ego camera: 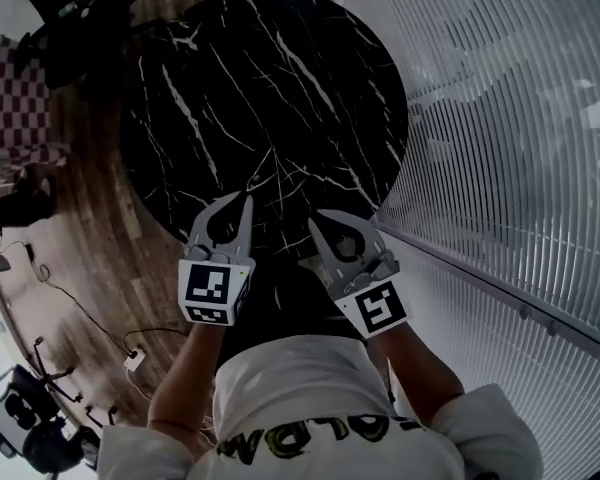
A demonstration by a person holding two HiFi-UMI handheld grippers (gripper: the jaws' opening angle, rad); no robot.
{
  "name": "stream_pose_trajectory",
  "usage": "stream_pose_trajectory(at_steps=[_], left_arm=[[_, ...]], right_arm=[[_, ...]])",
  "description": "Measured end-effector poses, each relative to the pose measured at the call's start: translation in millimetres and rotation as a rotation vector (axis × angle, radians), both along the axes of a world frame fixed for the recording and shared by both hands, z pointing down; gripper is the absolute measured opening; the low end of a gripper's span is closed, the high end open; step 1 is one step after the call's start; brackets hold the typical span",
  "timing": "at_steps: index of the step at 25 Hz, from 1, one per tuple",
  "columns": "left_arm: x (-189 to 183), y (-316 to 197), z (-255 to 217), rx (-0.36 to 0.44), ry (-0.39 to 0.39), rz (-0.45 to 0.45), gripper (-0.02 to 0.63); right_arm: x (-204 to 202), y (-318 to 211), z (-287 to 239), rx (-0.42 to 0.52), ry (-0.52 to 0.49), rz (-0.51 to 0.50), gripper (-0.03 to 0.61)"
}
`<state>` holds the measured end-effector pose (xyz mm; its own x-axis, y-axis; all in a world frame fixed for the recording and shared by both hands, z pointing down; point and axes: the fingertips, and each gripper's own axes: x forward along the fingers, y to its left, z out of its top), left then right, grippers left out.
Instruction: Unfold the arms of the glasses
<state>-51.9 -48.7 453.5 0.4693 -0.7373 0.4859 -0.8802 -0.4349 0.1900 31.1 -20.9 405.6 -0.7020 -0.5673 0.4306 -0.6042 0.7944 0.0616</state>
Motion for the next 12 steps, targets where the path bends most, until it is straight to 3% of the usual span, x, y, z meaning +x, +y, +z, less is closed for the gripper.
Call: stream_pose_trajectory(at_steps=[5, 12], left_arm=[[3, 14, -49, 0.01, 0.024, -0.014, 0.005], [0, 20, -123, 0.082, 0.06, -0.004, 0.005]], right_arm=[[1, -2, -63, 0.071, -0.109, 0.051, 0.003], [6, -4, -131, 0.154, -0.178, 0.079, 0.003]])
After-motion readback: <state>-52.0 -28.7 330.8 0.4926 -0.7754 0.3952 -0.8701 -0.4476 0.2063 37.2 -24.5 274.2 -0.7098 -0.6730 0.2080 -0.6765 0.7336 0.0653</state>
